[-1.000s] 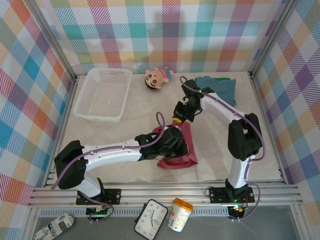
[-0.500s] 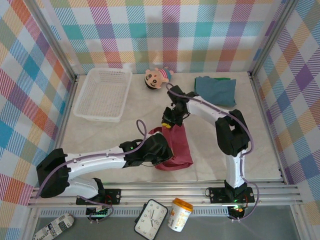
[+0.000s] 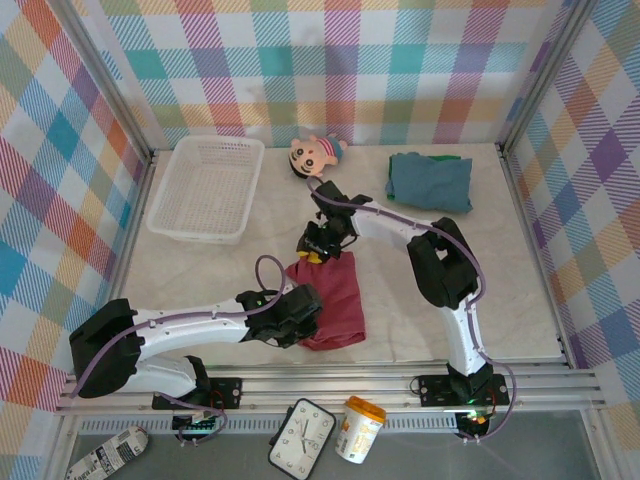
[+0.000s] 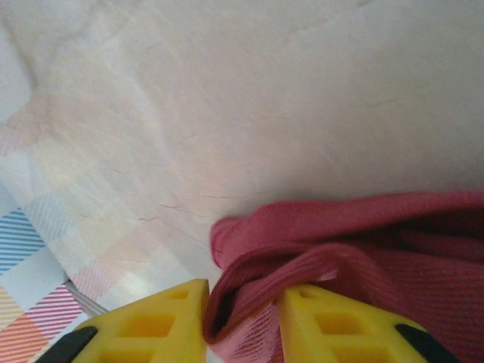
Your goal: Fold and stack the tank tops
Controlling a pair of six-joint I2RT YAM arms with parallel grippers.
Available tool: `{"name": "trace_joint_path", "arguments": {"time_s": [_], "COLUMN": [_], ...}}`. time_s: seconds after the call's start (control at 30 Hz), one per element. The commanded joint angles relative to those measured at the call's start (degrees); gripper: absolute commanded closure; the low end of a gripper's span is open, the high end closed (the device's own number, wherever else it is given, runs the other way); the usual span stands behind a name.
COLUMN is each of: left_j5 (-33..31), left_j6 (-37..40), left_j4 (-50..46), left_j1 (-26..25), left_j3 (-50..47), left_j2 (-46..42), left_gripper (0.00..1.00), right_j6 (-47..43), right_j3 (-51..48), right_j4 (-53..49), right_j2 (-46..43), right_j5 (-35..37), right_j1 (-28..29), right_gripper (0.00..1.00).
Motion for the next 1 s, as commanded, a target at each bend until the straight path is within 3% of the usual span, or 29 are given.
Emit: {"name": "trace_joint_path", "arguments": {"time_s": [0.0, 0.1, 0.23, 0.43, 0.57, 0.7, 0.77, 0.97], "left_j5": [0.4, -1.8, -4.1, -3.6, -3.8, 1.1, 3.6, 6.1], "left_j6": [-0.3, -0.2, 2.1, 6.7, 10.9, 12.2, 11.7, 12.0], "left_j4": [-4.9, -10.0, -15.2, -17.2, -14.5, -6.8, -2.3, -1.1], "left_j1": [0.2, 0.3, 0.2, -0.2, -0.2, 0.0, 0.1, 0.3], "left_j3": [-1.3, -0.5, 2.3, 8.8, 13.4, 12.3, 8.9, 3.6], "left_j2": [0.5, -1.5, -5.5, -3.4, 2.2, 7.7, 8.3, 10.9], "left_gripper": [0.8, 0.74, 0.67, 0.59, 0.6, 0.66, 0.67, 0.74], "right_j6": [-2.0, -5.2, -15.8, -28.9, -30.1, -28.0, -28.3, -29.2], "right_j3": [1.5, 0.6, -1.3, -7.0, -11.4, -11.0, -9.9, -9.6], "right_j4": [3.1, 4.2, -0.1, -5.1, -1.2, 3.9, 4.1, 3.5], "right_j2": [-0.9, -3.5, -7.6, -10.7, -10.7, -7.5, -5.7, -1.9], "right_j5": [-3.0, -4.4, -3.6, -2.6, -5.2, -10.8, -10.5, -6.1], "right_j1": [-0.1, -1.2, -3.2, -3.5, -3.4, -3.3, -3.2, -3.3], "right_gripper": [0.64, 0.6, 0.54, 0.54, 0.57, 0.64, 0.65, 0.65]}}
